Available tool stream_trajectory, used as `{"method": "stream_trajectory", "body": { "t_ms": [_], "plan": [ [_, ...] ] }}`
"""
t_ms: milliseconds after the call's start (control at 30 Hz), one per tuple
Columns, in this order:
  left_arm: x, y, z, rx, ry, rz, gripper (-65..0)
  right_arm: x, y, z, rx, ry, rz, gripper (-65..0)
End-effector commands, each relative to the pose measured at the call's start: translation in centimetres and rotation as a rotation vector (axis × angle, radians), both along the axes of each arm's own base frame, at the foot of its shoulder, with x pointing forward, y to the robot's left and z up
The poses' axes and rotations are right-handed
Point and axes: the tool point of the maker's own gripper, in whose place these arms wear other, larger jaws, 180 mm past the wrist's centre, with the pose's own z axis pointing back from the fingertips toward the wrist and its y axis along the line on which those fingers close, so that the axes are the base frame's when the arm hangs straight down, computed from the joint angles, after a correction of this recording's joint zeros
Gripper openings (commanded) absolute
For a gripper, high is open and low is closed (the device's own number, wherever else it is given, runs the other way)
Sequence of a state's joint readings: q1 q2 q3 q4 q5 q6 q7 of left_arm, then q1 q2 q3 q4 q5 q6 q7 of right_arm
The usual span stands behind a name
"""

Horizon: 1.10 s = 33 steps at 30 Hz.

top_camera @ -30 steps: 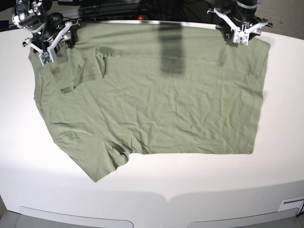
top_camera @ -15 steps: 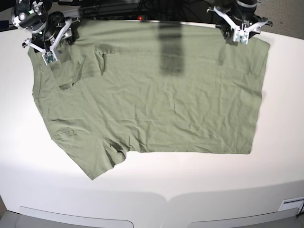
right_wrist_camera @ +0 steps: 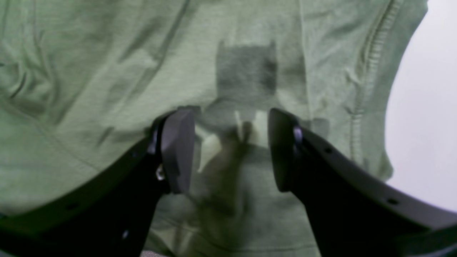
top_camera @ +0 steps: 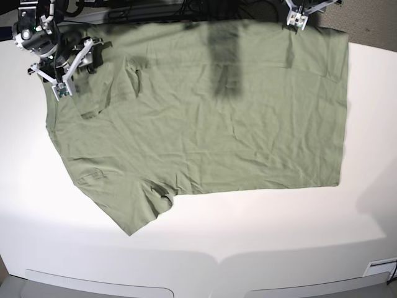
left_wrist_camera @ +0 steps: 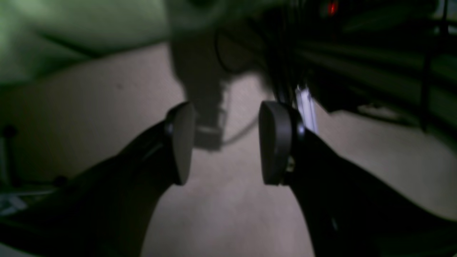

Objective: Fold the T-shirt properly
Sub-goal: 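Open both grippers and release the flattened shirt, then move both grippers down beside the shirt's hem corners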

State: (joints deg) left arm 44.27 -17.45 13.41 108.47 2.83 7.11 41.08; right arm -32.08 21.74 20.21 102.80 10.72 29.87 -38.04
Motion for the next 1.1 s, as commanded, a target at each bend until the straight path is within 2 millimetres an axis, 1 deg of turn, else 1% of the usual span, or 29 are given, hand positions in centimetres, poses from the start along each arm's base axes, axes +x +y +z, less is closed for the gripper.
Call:
{"method": "stream_trajectory", "body": {
  "t_ms": [0, 167, 267, 400, 633, 767, 933, 1000, 1067],
  "plan": [
    [1.3, 0.3, 0.9, 0.016, -0.061, -0.011, -35.9, 0.7, -0.3, 0.9, -0.010, -0.033, 0.009, -32.1],
    [2.2, 0.3, 1.3, 0.024, -0.089, -0.019, -35.8, 1.0, -0.1, 1.3, -0.012, -0.046, 0.016, -32.1],
    [3.0, 0.5, 2.0, 0.046, -0.122, -0.037, -35.8, 1.4, 0.2, 1.8, -0.013, -0.063, 0.025, -32.1],
    [4.6, 0.7, 4.0, 0.089, -0.190, -0.056, -35.8, 2.0, 0.6, 2.8, -0.017, -0.095, 0.042, -32.1],
    [7.3, 1.1, 8.2, 0.167, -0.309, -0.086, -35.8, 3.5, 1.8, 5.1, -0.018, -0.169, 0.079, -32.1],
    [8.3, 1.6, 9.0, 0.219, -0.352, -0.105, -35.8, 5.3, 2.5, 6.4, 0.020, -0.230, 0.079, -32.1],
    [9.6, 1.9, 9.6, 0.242, -0.386, -0.105, -35.8, 7.3, 2.6, 7.7, 0.025, -0.292, 0.080, -32.1],
    [10.9, 1.9, 10.2, 0.244, -0.426, -0.105, -35.9, 8.1, 2.8, 8.4, 0.031, -0.329, 0.084, -32.1],
    [12.9, 1.8, 11.2, 0.246, -0.487, -0.102, -35.9, 9.0, 2.9, 9.1, 0.036, -0.369, 0.088, -32.1]
  ]
}}
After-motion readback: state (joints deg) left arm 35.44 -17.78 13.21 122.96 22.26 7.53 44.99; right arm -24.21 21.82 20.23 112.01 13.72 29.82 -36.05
